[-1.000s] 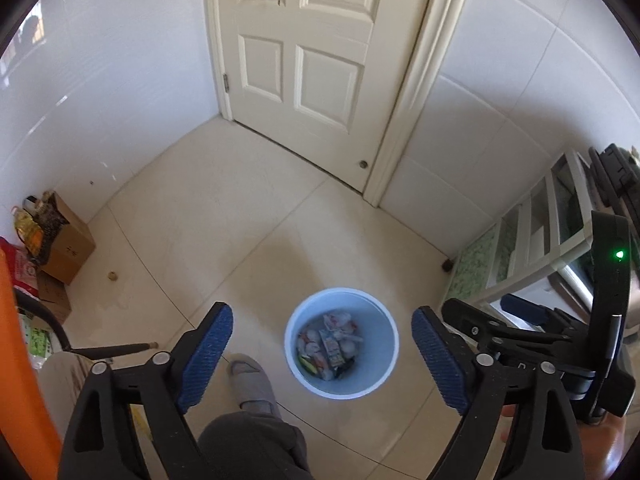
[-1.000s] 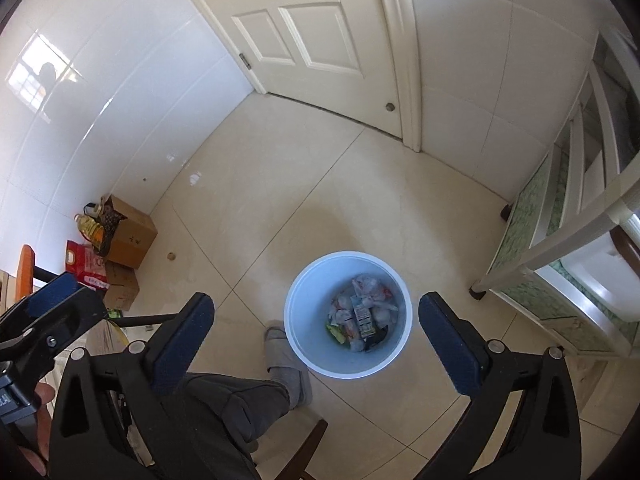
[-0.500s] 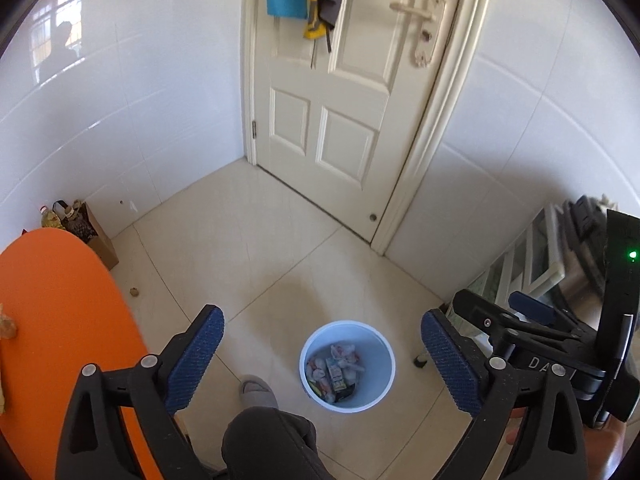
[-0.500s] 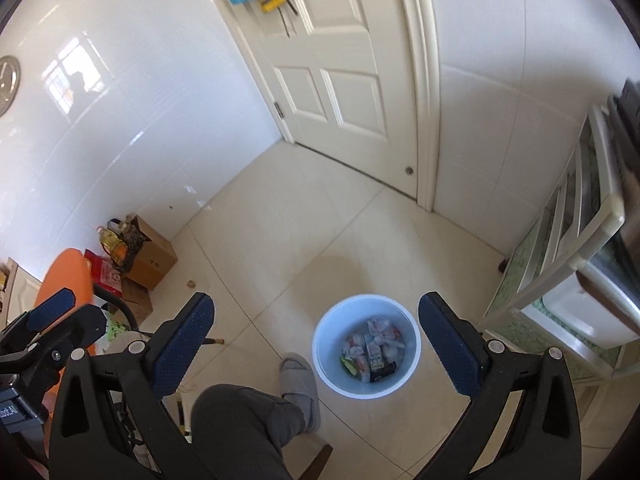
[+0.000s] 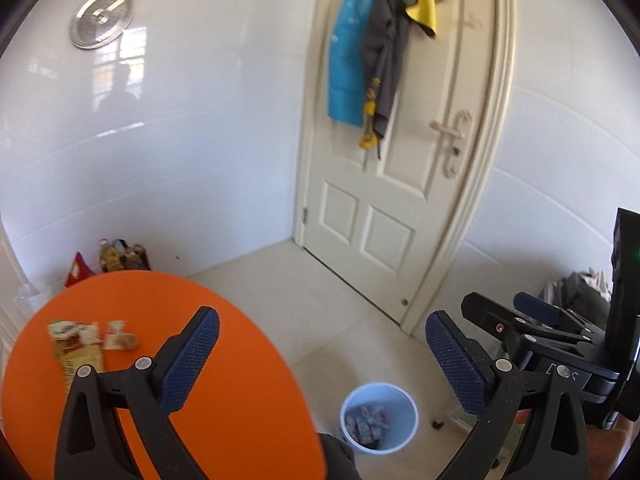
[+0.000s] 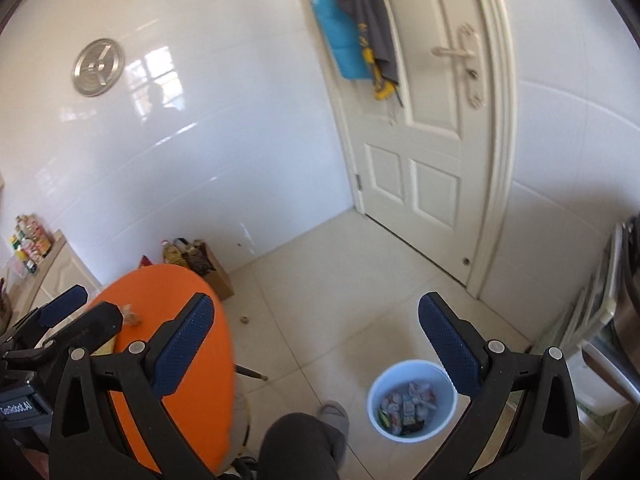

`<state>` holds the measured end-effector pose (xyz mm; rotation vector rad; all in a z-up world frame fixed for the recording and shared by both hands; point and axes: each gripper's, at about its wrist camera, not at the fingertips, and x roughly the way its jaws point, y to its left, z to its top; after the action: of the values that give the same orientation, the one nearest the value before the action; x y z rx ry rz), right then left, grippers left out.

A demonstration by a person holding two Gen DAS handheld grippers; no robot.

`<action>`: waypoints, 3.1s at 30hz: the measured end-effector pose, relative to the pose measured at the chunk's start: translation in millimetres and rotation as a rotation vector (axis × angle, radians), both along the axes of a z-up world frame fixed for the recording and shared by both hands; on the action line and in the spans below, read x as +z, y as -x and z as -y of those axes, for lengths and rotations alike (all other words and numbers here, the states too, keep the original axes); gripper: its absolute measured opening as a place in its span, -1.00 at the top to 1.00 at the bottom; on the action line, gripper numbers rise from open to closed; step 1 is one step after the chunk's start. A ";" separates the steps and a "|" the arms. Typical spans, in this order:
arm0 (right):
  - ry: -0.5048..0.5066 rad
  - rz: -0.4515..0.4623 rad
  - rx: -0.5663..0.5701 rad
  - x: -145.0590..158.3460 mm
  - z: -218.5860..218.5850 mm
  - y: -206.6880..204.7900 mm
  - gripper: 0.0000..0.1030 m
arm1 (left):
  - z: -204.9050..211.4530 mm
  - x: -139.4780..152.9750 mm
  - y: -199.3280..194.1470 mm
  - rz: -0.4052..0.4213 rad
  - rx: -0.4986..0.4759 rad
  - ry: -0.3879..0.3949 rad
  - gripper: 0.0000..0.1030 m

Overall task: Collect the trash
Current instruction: 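Return both open tools to the orange table, then grasp the yellow snack wrapper with the left tool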

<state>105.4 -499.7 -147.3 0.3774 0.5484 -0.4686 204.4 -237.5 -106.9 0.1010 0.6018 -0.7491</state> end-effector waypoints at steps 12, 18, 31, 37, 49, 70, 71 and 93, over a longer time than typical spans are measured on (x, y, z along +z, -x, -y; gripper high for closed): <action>0.093 0.112 0.225 45.6 -118.3 -44.9 -1.00 | -161.8 30.6 89.3 0.142 0.310 0.049 -0.99; 0.140 0.164 0.342 63.6 -170.7 -62.9 -1.00 | -216.8 35.2 131.8 0.173 0.457 0.057 -0.99; 0.178 0.232 0.498 81.2 -232.3 -91.7 -1.00 | -243.5 30.4 185.0 0.206 0.638 0.088 -0.99; 0.199 0.217 0.509 75.2 -236.9 -105.1 -1.00 | -240.4 16.9 175.1 0.186 0.678 0.071 -0.99; 0.153 0.002 0.517 8.4 -213.6 -175.4 -1.00 | -190.0 -52.1 54.6 -0.058 0.623 -0.057 -0.99; 0.047 -0.242 0.490 -89.1 -172.5 -256.4 -1.00 | -74.9 -154.3 -237.9 -0.336 0.511 -0.184 0.29; 0.045 -0.246 0.494 -90.9 -174.4 -258.3 -1.00 | -73.0 -153.4 -247.9 -0.340 0.506 -0.175 0.33; 0.026 -0.329 0.545 -125.8 -198.1 -277.3 -1.00 | -48.9 -167.0 -371.4 -0.351 0.446 -0.062 0.73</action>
<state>382.7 -301.5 -273.2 0.1123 0.9292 -0.0069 575.8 -188.6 -273.9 -0.1093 0.9436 -0.3138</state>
